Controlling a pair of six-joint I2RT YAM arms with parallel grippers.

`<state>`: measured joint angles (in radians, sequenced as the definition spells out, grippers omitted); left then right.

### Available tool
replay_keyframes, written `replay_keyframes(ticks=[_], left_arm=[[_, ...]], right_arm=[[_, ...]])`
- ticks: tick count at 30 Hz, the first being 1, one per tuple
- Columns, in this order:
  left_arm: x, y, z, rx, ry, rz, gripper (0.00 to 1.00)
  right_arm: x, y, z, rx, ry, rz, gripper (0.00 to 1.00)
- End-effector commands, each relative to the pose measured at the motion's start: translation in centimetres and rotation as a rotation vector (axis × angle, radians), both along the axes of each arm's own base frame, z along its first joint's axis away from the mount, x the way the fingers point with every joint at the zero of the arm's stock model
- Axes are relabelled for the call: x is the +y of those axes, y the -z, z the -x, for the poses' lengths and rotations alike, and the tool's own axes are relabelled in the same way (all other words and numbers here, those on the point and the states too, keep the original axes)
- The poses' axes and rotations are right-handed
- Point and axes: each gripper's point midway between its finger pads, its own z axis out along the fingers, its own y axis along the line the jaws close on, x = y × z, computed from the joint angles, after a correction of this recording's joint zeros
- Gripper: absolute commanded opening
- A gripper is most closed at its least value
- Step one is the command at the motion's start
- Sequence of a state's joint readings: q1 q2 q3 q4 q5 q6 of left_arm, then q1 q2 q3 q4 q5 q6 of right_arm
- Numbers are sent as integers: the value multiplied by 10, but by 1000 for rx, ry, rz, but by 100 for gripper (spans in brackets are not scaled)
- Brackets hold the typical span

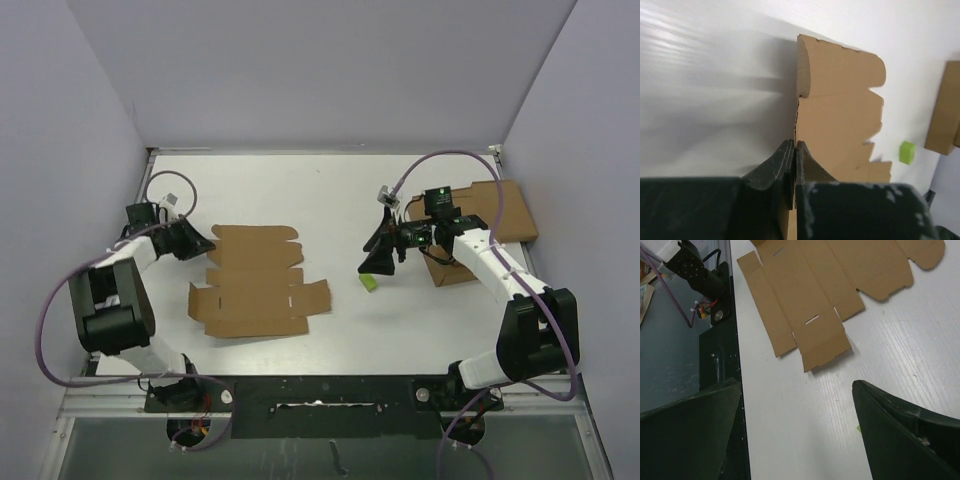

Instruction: Fold the paper box

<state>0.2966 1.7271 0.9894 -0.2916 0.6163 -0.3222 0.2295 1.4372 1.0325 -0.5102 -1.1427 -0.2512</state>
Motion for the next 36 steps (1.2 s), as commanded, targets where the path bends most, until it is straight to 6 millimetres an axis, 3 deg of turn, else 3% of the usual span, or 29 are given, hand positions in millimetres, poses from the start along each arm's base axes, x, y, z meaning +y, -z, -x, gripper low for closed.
replay_keyframes(ticks=[1,6,9,16,19,25,36], left_arm=[[-31,-90,-14,-379,-68,80,0],[-52,-114,4,-575,-89,57,0],[-61,-115,14,-610,-73,15,0],[-67,-112,32,-640,-71,-102,0],[-58,-112,38,-643,-123,-142,0],[-42,-105,48,-621,-200,-205,0],[-51,-108,50,-645,-168,-198,0]], right_arm=[[-2,-19,-14,-44,14,-45,100],[-8,-11,-23,-28,55,-29,100],[-11,-2,-28,-22,79,4,100],[-49,60,-56,-187,146,439,94],[-43,85,-50,-189,84,556,90],[-30,110,-40,-176,3,656,88],[-42,132,-58,-190,86,825,84]])
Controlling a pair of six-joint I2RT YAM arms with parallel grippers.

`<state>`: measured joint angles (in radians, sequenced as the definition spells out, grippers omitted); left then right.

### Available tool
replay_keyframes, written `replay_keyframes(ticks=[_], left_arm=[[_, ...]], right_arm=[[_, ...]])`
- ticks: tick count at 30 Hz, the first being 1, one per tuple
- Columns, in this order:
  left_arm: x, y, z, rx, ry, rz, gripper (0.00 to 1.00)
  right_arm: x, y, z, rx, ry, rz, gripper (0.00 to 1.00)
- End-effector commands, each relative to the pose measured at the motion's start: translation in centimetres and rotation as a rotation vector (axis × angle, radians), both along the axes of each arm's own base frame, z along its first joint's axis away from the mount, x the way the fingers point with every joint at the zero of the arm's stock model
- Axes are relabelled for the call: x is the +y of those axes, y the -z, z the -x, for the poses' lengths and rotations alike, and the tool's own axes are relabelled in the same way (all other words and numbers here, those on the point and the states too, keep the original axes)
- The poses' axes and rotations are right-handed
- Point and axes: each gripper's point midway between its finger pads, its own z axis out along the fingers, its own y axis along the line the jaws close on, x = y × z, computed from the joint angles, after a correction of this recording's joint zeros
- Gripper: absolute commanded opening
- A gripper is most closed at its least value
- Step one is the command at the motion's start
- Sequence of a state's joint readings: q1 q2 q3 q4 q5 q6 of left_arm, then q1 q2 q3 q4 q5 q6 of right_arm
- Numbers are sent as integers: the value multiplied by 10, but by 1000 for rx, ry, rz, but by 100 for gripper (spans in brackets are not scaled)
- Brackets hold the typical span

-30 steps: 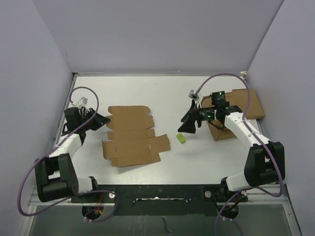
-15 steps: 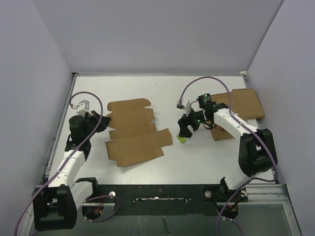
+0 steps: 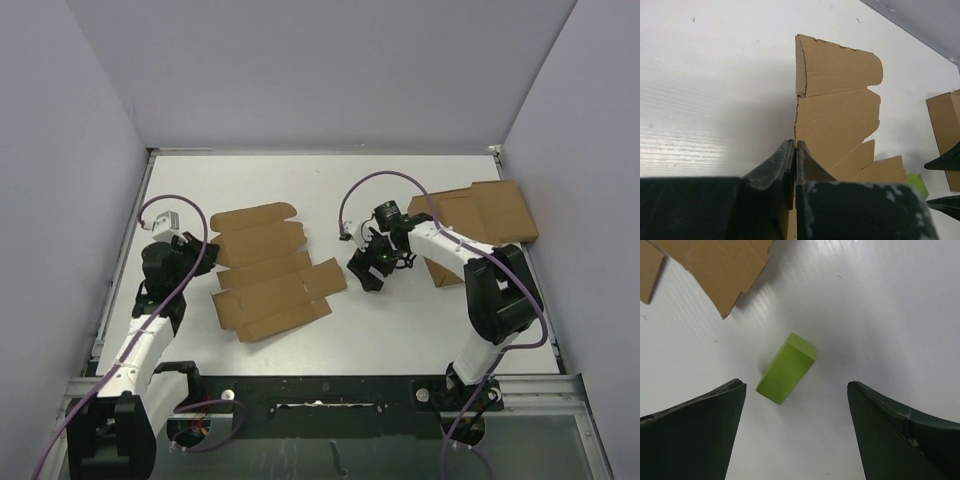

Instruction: Fold the paper box

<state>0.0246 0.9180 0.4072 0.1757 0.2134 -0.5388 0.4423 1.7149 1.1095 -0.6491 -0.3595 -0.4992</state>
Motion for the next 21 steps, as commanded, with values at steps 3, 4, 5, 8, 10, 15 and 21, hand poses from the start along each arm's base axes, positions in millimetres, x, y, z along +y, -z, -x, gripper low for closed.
replay_keyframes(ticks=[3,4,5,8,10,15,21], left_arm=[[-8,-18,-3,-78,31,-21,0],[-9,-18,-2,-79,35,-21,0],[-10,-18,-2,-82,40,-21,0],[-15,-19,-2,-91,57,-19,0],[-18,-19,-2,-96,71,-16,0],[-30,-20,-5,-112,109,-9,0],[-48,-22,-13,-138,147,-13,0]], right_arm=[[-10,-10,-35,-113,99,63,82],[-12,-10,-37,-115,113,65,80],[-15,-11,-39,-118,128,65,80],[-24,-15,-45,-125,172,58,76],[-31,-17,-49,-131,197,54,74],[-46,-25,-56,-141,252,35,72],[-30,-49,-45,-123,175,-137,72]])
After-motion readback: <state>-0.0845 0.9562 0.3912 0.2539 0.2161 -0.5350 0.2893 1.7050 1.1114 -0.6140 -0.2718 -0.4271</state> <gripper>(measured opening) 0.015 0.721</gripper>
